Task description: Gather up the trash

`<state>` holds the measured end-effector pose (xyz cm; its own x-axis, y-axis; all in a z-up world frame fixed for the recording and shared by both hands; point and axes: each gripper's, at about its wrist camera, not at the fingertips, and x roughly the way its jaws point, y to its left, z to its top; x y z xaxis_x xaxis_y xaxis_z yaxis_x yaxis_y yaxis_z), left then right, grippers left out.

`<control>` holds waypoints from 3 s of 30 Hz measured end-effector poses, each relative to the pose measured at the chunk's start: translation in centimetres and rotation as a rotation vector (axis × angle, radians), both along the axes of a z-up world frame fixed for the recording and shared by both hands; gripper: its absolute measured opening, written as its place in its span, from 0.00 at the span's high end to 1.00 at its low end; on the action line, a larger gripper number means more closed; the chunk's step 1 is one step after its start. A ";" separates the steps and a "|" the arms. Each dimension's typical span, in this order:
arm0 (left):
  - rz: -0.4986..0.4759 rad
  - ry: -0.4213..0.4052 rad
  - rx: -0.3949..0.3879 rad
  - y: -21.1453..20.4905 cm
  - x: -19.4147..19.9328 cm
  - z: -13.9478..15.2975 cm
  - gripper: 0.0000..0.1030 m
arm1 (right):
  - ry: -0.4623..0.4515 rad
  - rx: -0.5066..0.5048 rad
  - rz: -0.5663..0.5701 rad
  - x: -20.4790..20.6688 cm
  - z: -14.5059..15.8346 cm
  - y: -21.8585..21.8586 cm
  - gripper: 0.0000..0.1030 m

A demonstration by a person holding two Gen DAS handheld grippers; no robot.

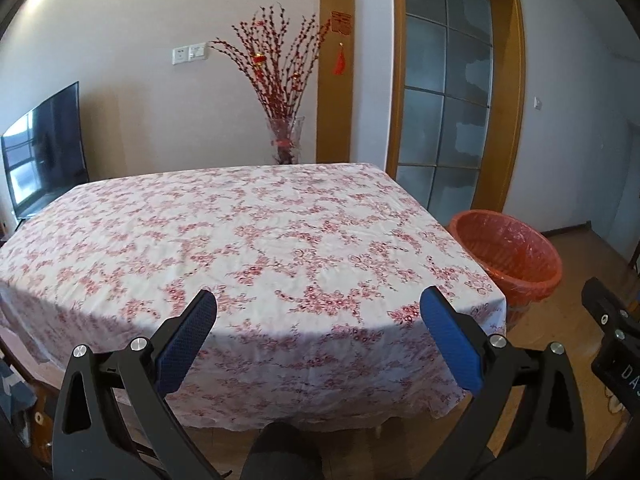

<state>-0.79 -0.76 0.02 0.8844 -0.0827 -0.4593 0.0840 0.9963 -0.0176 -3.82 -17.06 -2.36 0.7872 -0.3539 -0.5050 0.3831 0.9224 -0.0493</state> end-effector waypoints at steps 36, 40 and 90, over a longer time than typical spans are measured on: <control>0.058 0.011 0.020 0.5 -1.1 -0.7 0.03 | 0.027 -0.103 -0.111 -1.5 -0.8 0.4 0.04; 0.061 0.008 0.020 0.5 -1.2 -0.6 0.03 | 0.028 -0.102 -0.110 -1.5 -0.8 0.4 0.04; 0.061 -0.043 0.008 0.1 -2.5 0.3 0.03 | 0.026 -0.099 -0.108 -1.7 -0.7 0.7 0.04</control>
<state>-3.26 -0.66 0.28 0.9068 -0.0243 -0.4208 0.0232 0.9997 -0.0078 -5.52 -16.34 -3.10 0.7286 -0.4851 -0.4836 0.4776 0.8659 -0.1491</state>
